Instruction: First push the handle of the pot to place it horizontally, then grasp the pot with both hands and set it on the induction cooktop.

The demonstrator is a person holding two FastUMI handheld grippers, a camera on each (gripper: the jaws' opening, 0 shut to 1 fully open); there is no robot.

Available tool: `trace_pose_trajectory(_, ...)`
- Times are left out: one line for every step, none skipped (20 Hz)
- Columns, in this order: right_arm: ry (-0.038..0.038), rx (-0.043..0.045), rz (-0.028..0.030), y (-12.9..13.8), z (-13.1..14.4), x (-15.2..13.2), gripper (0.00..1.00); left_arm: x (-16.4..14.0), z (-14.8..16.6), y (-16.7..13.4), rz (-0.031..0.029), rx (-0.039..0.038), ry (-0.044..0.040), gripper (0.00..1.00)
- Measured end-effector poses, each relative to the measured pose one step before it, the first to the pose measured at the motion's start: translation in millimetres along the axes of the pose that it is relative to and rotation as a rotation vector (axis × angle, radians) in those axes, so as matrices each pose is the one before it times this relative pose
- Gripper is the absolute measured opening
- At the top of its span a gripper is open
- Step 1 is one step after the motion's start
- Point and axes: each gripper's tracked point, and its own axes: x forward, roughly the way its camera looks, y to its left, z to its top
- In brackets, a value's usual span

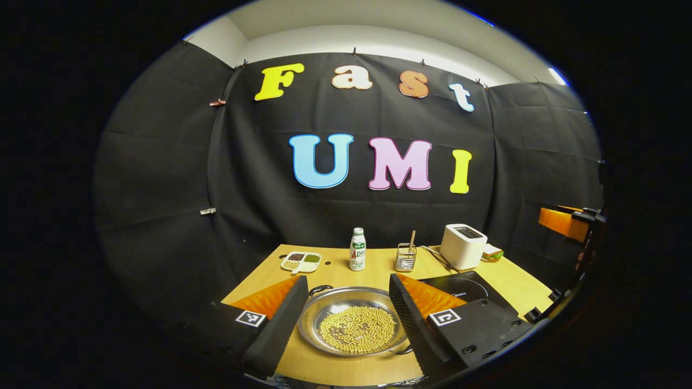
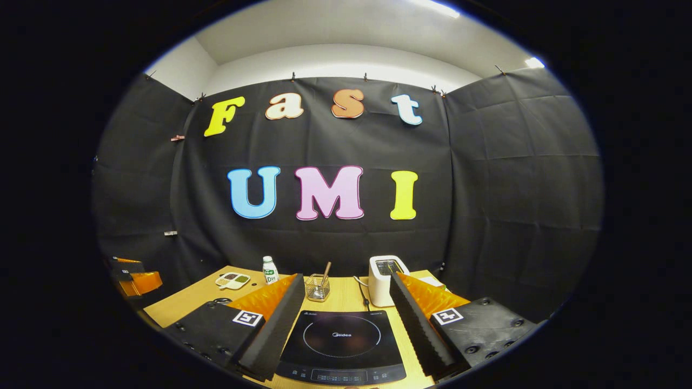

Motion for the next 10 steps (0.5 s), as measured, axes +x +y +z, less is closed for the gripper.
trace_pose_trajectory(0.00205, 0.00164, -0.00097, 0.01, 0.23, 1.16, 0.98, 2.05, -2.03, 2.0, 0.00668, -0.00242, 0.00642, 0.93)
trace_pose_trajectory(0.00131, 0.00166, -0.00073, -0.47, 0.35, 0.62, 0.98, 0.99, -0.36, 1.32, 0.00158, -0.00239, 0.00661, 0.85)
trace_pose_trajectory(0.00031, 0.00109, -0.00067, -0.05, 0.22, 1.17, 0.98, 1.0, -2.26, 1.2, 0.00325, 0.00019, 0.00851, 0.81)
trace_pose_trajectory(0.00187, -0.00008, -0.00265, -0.84, -0.07, 2.49, 0.98, 1.26, -0.81, 0.76, -0.00047, 0.0013, 0.00681, 0.73)
trace_pose_trajectory(0.00429, 0.00236, -0.00522, -1.39, -1.73, 3.05, 0.98, 1.56, -2.51, -0.71, -0.0072, 0.001, 0.00982, 0.69)
trace_pose_trajectory(0.01061, 0.00957, -0.0079, -1.53, -3.61, 3.94, 0.98, 0.82, -2.79, -1.55, -0.01406, -0.00101, 0.01173, 0.6)
trace_pose_trajectory(0.01252, 0.01337, -0.0018, 0.29, -4.07, 1.92, 0.98, 1.36, -5.44, -2.74, -0.01653, -0.00296, 0.01699, 0.56)
trace_pose_trajectory(0.01026, 0.00744, 0.00221, 1.51, -3.97, 2.69, 0.98, 0.63, -4.75, 1.03, -0.00113, -0.00387, 0.01746, 0.47)
trace_pose_trajectory(0.01138, 0.00045, 0.00631, 1.22, -4.8, 2.07, 0.98, 0.88, -4.68, 2.58, 0.00547, 0.00168, 0.0146, 0.39)
trace_pose_trajectory(0.01047, -0.00239, 0.00839, 0.33, -3.01, 2.15, 0.98, 0.38, -5.1, 0.91, 0.00678, 0.0071, 0.02064, 0.27)
